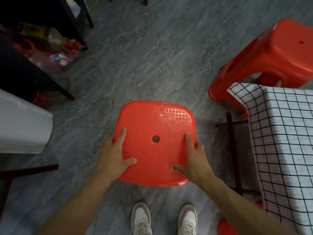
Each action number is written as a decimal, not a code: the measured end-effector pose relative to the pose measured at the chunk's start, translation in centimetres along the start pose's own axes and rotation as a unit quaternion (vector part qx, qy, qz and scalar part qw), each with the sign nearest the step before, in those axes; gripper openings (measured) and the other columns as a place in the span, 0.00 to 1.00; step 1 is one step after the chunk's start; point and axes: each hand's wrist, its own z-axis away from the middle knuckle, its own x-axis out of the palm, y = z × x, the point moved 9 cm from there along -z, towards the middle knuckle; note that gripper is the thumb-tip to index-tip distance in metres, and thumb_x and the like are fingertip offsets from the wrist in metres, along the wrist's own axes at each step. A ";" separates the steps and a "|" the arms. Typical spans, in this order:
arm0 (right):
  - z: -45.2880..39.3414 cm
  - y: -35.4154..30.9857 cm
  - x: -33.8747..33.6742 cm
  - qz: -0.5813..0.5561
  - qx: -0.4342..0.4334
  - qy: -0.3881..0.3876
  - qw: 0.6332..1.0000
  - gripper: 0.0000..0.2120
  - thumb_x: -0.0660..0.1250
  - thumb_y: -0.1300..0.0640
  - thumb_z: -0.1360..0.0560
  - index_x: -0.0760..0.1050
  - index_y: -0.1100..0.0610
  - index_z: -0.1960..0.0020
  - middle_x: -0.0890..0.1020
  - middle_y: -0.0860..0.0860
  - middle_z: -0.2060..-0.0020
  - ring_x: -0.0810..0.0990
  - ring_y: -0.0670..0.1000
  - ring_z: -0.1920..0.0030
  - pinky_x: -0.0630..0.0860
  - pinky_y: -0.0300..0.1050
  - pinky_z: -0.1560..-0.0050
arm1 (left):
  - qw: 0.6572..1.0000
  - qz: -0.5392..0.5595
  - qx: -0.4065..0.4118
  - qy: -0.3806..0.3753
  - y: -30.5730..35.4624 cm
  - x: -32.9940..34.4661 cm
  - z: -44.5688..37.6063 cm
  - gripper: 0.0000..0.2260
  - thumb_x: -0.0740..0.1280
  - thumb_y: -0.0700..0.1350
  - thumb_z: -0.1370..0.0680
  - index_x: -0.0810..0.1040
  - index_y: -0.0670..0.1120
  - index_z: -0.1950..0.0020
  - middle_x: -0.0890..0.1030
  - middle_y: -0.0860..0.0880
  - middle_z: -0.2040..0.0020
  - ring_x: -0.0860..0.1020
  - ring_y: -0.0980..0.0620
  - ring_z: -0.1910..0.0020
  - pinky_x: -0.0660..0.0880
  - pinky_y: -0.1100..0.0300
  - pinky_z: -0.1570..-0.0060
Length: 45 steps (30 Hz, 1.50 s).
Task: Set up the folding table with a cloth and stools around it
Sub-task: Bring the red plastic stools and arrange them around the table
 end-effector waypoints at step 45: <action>39.8 -7.7 -49.6 -0.061 -0.058 0.320 0.944 0.37 0.69 0.41 0.27 0.58 0.51 0.24 0.66 0.56 0.29 0.66 0.57 0.30 0.66 0.53 0.30 | 0.945 0.045 0.304 0.116 46.9 -28.1 32.1 0.25 0.67 0.55 0.24 0.71 0.45 0.31 0.72 0.45 0.33 0.69 0.46 0.33 0.64 0.55 0.33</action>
